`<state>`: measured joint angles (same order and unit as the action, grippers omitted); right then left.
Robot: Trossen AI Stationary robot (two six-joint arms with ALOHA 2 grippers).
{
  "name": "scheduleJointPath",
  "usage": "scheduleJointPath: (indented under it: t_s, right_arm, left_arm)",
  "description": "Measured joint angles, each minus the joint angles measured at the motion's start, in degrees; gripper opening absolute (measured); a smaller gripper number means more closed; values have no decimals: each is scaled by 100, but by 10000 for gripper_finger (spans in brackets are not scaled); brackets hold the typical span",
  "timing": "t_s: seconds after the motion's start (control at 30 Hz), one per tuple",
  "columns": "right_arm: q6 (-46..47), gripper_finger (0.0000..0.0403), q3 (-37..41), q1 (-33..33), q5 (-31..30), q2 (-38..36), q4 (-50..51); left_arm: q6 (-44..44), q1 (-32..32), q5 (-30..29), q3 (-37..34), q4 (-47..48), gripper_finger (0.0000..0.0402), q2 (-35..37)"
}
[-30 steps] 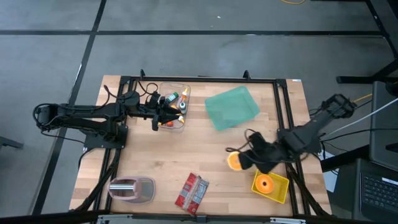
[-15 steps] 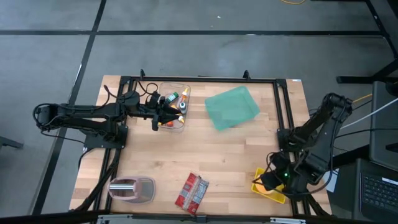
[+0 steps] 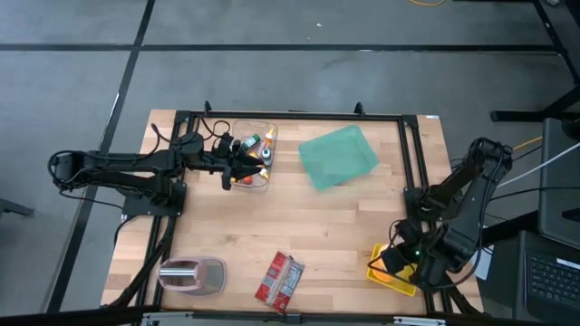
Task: Pick & Place Food Item
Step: Put the blue donut into the yellow bin
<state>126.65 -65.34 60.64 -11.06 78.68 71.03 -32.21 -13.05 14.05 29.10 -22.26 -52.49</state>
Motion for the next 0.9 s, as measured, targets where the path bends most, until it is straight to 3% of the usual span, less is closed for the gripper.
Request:
scheduleJointPath:
  t_s: [0.77, 0.9]
  right_arm:
    - [-18, 3, 0, 87, 21, 928, -562]
    - [43, 20, 2, 87, 167, 1018, -517]
  left_arm:
    - [-50, -261, 101, 0, 21, 157, 0]
    - [-81, -261, 102, 0, 21, 157, 0]
